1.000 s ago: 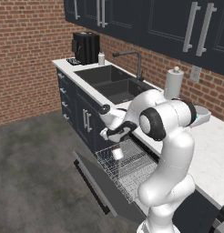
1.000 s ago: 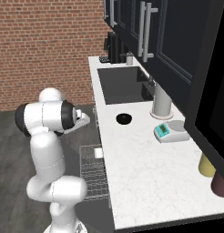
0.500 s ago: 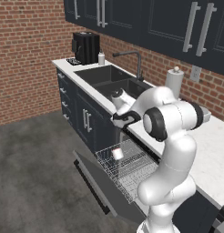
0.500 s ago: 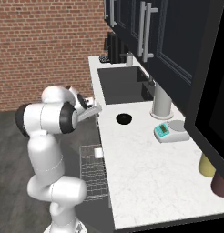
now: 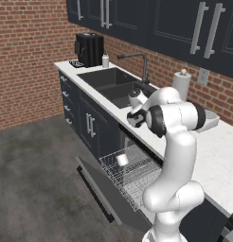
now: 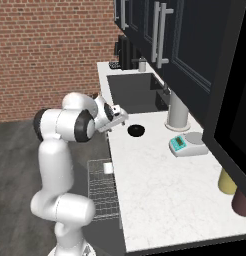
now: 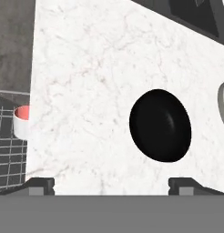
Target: Pick up the cup and bowl from the counter, place them in the dishwasher, and close the dishwasher door.
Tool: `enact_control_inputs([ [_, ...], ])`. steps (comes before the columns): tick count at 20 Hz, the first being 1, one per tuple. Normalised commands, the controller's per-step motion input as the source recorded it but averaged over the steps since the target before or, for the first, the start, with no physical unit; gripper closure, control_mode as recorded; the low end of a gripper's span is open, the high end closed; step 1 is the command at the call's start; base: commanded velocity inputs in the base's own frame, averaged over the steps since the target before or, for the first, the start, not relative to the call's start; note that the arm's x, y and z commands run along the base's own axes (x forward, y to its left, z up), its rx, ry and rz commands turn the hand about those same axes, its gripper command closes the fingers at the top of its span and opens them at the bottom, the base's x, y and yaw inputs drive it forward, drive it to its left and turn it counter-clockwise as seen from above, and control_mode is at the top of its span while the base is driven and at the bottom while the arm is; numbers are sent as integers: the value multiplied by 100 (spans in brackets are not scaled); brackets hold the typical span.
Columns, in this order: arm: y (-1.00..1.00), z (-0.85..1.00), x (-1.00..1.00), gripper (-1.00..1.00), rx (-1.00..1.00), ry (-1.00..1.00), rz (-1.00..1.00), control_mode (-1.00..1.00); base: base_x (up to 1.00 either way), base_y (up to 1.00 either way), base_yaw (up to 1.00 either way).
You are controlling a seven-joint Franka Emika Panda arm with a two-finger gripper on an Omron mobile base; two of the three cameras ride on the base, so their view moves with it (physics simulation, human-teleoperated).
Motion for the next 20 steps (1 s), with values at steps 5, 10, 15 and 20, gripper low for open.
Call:
enact_control_inputs([
  [5,-21,-14,36,-100,0,0,3,-100,0,0,0],
  [10,-14,-18,30,-100,0,2,2,-100,0,0,0],
  [15,-24,-23,45,-100,0,4,0,-100,0,0,0],
  [20,-20,-20,45,-100,0,7,0,-100,0,0,0],
])
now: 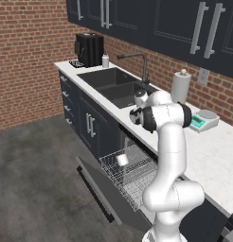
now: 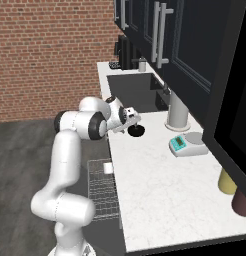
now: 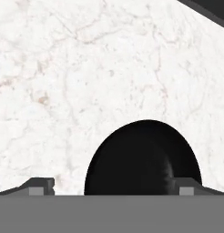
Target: Pick up the cup and bowl from the counter, place them in the dishwasher, and close the dishwasher door.
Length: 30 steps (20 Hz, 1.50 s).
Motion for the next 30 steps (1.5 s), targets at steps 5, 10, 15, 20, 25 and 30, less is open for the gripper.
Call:
enact_control_inputs([
  [5,-17,-20,34,-100,0,10,0,-100,0,0,0],
  [10,-8,-28,7,-100,0,13,0,-100,0,0,0],
  [15,0,-39,0,100,0,14,0,-100,0,0,0],
  [20,0,-39,-4,100,0,11,0,-100,0,0,0],
  [25,0,-35,-36,100,0,4,2,-100,0,0,0],
  [30,0,-26,-67,100,2,0,5,-100,0,0,0],
])
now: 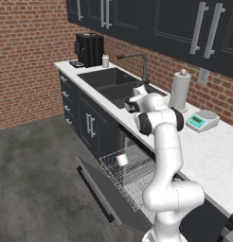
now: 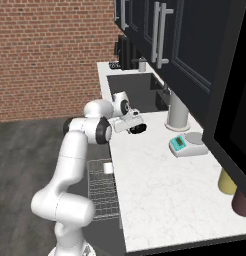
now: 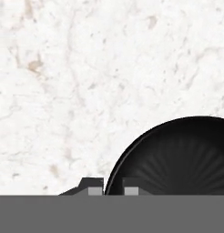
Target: Pick up the cup and bowl from the counter, place them in the dishwasher, and close the dishwasher door.
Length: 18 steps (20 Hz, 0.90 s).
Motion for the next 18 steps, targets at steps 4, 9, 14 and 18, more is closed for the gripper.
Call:
enact_control_inputs([
  [4,10,-11,-92,100,2,0,7,-100,0,0,0],
  [9,30,0,-100,100,2,-3,10,-100,0,0,0],
  [14,57,0,-100,100,0,-9,12,-100,0,0,0],
  [18,67,0,-100,100,0,-11,13,-100,0,0,0],
])
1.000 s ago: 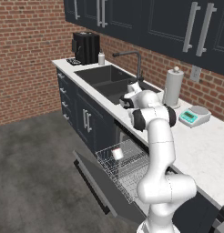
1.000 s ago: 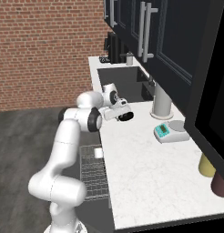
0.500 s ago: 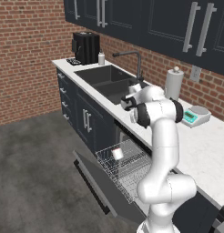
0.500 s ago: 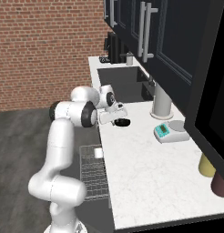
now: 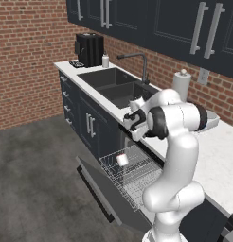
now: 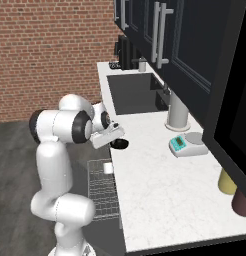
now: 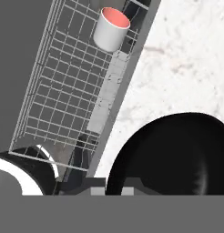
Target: Pick up the cup and bowl from the counter, place them in the dishwasher, and close the dishwasher door.
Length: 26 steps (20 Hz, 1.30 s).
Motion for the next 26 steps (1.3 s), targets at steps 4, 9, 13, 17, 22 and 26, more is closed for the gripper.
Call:
enact_control_inputs([
  [4,68,0,-100,100,0,-11,13,-100,0,0,0],
  [9,60,-2,-94,100,0,-6,11,-100,0,0,0],
  [13,52,-11,-44,100,0,0,6,-100,0,0,0],
  [17,39,-29,-1,100,0,0,1,-100,0,0,0],
  [22,18,-51,17,100,0,0,0,-100,0,0,0],
  [26,5,-65,30,100,0,0,0,-100,0,0,0],
])
